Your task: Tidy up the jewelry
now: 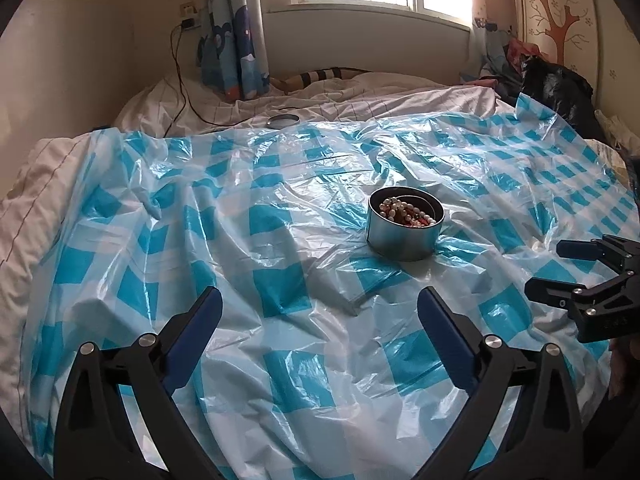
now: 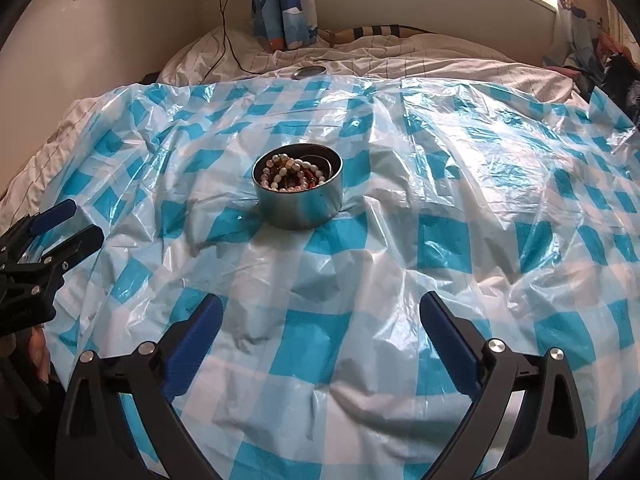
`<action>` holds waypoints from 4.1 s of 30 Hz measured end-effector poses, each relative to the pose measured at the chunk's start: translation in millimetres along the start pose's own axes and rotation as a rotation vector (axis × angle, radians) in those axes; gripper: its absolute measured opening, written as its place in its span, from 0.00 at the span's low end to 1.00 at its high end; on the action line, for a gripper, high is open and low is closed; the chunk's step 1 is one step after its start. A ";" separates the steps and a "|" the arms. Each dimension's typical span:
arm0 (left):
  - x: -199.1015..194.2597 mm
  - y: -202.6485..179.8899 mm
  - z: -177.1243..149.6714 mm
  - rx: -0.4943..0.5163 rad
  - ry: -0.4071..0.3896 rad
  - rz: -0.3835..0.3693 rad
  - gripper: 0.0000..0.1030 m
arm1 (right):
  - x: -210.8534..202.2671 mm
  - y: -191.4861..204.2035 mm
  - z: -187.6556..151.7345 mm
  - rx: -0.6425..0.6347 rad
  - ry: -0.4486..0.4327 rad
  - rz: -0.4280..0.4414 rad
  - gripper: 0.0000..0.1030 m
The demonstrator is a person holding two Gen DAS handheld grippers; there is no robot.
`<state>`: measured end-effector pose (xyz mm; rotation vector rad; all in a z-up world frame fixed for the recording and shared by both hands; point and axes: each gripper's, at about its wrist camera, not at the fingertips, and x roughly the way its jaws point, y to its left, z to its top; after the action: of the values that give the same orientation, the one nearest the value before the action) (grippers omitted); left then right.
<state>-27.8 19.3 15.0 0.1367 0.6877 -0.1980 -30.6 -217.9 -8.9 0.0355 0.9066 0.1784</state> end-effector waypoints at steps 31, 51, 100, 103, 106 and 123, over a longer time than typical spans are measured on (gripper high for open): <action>86.5 -13.3 -2.5 -0.070 0.172 -0.088 0.92 | 47.2 -21.1 9.0 0.051 0.063 -0.168 0.93; 131.8 -14.7 5.8 -0.085 0.217 -0.066 0.92 | 96.8 -36.3 18.7 0.114 0.110 -0.126 0.93; 143.0 -23.8 -3.4 -0.033 0.261 -0.024 0.92 | 108.4 -22.3 13.6 0.038 0.144 -0.197 0.93; 142.9 -24.7 -3.4 -0.030 0.262 -0.023 0.92 | 108.5 -22.3 13.6 0.038 0.144 -0.197 0.93; 142.6 -24.9 -2.8 -0.029 0.263 -0.023 0.92 | 108.5 -22.4 13.5 0.038 0.144 -0.197 0.93; 143.6 -25.5 -3.4 -0.027 0.272 -0.023 0.92 | 108.5 -22.2 13.4 0.037 0.144 -0.197 0.93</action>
<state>72.9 -24.4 -81.2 0.1315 0.9625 -0.1940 48.4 -220.9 -87.6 -0.0327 1.0508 -0.0202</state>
